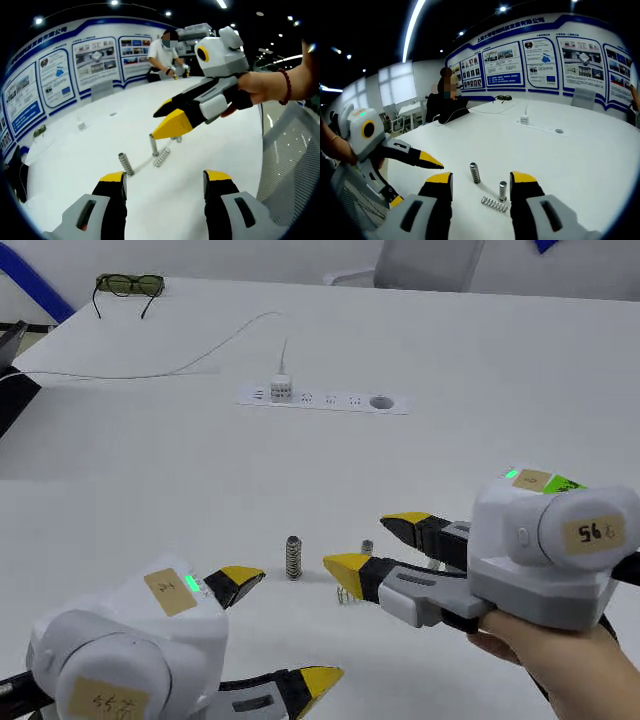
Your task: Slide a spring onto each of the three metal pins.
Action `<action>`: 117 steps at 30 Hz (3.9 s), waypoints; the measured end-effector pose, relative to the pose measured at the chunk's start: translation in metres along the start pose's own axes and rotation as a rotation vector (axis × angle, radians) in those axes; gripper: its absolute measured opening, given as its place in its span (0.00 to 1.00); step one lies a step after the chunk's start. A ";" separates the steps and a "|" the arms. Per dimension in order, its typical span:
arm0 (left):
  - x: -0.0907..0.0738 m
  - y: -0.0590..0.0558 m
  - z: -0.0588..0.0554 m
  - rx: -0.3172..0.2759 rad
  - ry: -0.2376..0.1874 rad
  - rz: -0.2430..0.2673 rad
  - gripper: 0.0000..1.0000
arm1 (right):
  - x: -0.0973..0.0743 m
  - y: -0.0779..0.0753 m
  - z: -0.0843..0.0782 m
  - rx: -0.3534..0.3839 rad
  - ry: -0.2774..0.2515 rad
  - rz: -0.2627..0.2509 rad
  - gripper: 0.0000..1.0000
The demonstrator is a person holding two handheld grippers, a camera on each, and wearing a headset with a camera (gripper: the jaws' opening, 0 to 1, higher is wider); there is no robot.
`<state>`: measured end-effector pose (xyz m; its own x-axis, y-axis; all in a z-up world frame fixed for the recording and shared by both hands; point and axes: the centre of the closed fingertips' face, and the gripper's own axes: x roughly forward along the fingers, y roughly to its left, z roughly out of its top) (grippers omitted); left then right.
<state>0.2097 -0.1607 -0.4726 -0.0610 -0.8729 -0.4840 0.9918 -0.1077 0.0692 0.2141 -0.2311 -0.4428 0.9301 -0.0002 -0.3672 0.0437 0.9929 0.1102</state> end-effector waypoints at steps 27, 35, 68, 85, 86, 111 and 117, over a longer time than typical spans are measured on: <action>0.050 0.005 0.001 0.109 0.045 -0.072 0.50 | -0.059 -0.026 -0.029 0.036 0.006 -0.018 0.52; 0.068 0.006 -0.007 0.114 0.073 -0.105 0.42 | -0.072 -0.027 -0.037 0.013 0.023 -0.018 0.55; 0.095 0.008 -0.023 0.164 0.110 -0.173 0.13 | -0.090 -0.023 -0.047 0.102 0.015 -0.043 0.61; 0.091 0.002 -0.026 0.158 0.128 -0.202 0.09 | -0.090 -0.027 -0.049 0.120 0.017 -0.065 0.60; 0.090 0.001 -0.027 0.157 0.129 -0.202 0.09 | -0.090 -0.027 -0.049 0.123 0.014 -0.066 0.60; 0.051 -0.019 0.016 -0.055 -0.057 -0.215 0.09 | -0.088 -0.022 -0.029 0.231 -0.056 -0.035 0.48; 0.044 -0.026 0.031 -0.103 -0.126 -0.250 0.09 | -0.085 -0.020 -0.022 0.295 -0.093 -0.015 0.44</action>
<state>0.1774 -0.2110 -0.4686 -0.3118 -0.8784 -0.3622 0.9501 -0.2833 -0.1307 0.1259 -0.2484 -0.4336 0.9574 -0.0392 -0.2860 0.1492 0.9154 0.3738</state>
